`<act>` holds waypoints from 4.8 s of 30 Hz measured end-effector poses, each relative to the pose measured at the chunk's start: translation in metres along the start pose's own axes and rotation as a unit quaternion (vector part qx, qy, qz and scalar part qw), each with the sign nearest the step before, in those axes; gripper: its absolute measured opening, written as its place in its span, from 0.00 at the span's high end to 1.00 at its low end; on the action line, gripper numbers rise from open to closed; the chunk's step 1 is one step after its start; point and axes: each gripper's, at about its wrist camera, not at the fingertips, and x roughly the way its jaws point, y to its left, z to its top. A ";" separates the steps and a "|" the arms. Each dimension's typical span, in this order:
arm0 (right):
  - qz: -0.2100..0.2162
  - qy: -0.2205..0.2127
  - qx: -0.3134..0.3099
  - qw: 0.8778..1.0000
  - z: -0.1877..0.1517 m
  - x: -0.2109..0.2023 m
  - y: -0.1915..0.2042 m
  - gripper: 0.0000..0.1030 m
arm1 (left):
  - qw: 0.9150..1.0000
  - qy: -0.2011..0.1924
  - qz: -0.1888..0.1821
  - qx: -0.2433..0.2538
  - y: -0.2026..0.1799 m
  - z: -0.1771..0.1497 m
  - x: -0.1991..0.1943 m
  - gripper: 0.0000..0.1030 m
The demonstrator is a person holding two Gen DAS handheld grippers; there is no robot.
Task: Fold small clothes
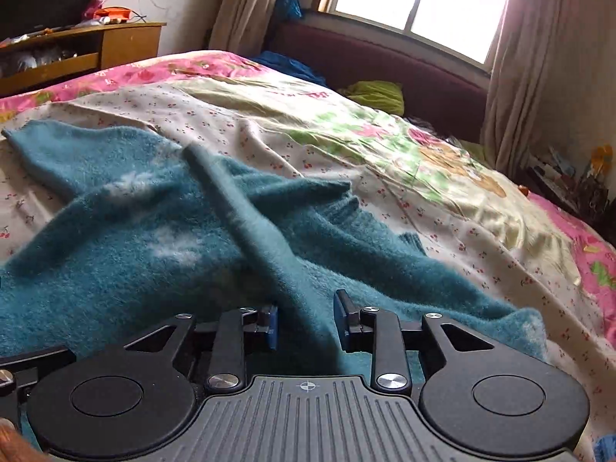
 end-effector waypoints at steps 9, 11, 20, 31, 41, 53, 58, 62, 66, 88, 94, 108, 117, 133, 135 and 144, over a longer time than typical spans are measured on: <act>0.006 -0.013 -0.124 0.992 0.021 0.022 0.051 0.65 | 1.000 -0.013 0.013 -0.018 0.017 0.002 -0.003 0.03; 0.018 0.006 -0.083 0.996 0.031 0.026 0.047 0.86 | 1.000 -0.015 0.010 -0.023 0.020 0.003 -0.003 0.03; 0.040 0.049 -0.005 0.998 0.049 0.038 0.054 0.82 | 0.999 -0.031 0.013 -0.039 0.036 0.003 -0.015 0.03; 0.140 -0.017 -0.049 0.989 0.114 -0.006 0.114 0.59 | 0.997 -0.041 0.020 -0.063 0.082 -0.011 -0.052 0.03; 0.234 -0.033 -0.176 0.956 0.172 0.025 0.283 0.52 | 0.992 -0.053 0.066 -0.098 0.159 -0.018 -0.075 0.03; 0.154 -0.005 -0.236 0.960 0.176 0.083 0.375 0.74 | 0.985 -0.043 0.111 -0.125 0.205 -0.018 -0.061 0.03; 0.176 -0.006 -0.153 0.972 0.193 0.065 0.326 0.94 | 0.985 -0.054 0.113 -0.121 0.203 -0.006 -0.059 0.03; 0.201 -0.024 -0.059 0.978 0.210 0.035 0.252 0.94 | 0.985 -0.076 0.120 -0.100 0.192 0.013 -0.059 0.03; 0.193 -0.050 0.039 0.979 0.217 0.001 0.158 0.94 | 0.987 -0.098 0.111 -0.063 0.158 0.035 -0.047 0.03; 0.085 0.027 0.491 0.866 -0.093 -0.008 -0.143 0.84 | 0.971 -0.058 0.145 0.180 -0.028 0.017 0.061 0.02; 0.073 0.011 0.534 0.842 -0.111 -0.017 -0.164 0.73 | 0.971 -0.100 0.138 0.166 -0.027 0.029 0.047 0.02; -0.014 0.028 0.476 0.879 -0.102 -0.035 -0.165 0.77 | 0.979 -0.051 0.139 0.140 0.002 0.029 0.050 0.02; -0.014 0.046 0.375 0.926 -0.101 -0.076 -0.145 0.76 | 0.980 0.019 0.142 0.137 0.009 0.038 0.080 0.02; 0.049 0.135 0.365 0.920 -0.190 -0.203 -0.111 0.57 | 0.981 0.075 0.050 0.174 0.059 -0.049 -0.058 0.03; 0.072 0.157 0.384 0.907 -0.203 -0.202 -0.108 0.55 | 0.980 0.095 0.042 0.171 0.062 -0.059 -0.061 0.03; 0.105 0.194 0.385 0.896 -0.224 -0.189 -0.089 0.50 | 0.979 0.131 0.012 0.157 0.068 -0.071 -0.058 0.08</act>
